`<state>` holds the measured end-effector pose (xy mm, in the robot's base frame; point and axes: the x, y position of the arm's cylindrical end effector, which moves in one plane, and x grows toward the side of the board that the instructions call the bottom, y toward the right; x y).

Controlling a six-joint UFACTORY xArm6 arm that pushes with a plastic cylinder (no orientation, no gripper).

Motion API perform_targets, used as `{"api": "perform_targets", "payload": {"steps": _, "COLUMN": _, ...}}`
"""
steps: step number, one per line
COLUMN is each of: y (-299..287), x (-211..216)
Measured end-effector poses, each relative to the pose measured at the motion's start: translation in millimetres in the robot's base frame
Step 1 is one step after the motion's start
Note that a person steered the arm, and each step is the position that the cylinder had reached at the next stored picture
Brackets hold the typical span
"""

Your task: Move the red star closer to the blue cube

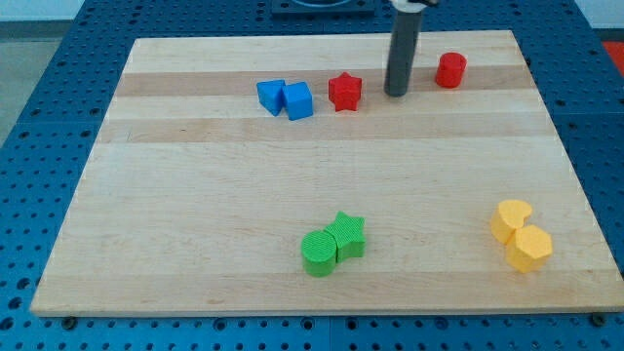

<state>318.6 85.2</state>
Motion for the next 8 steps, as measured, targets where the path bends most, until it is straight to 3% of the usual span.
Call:
{"api": "perform_targets", "payload": {"steps": 3, "y": -44.1, "x": 2.0}}
{"api": "perform_targets", "payload": {"steps": 6, "y": -50.4, "x": 69.3}}
{"api": "perform_targets", "payload": {"steps": 8, "y": 10.2, "x": 69.3}}
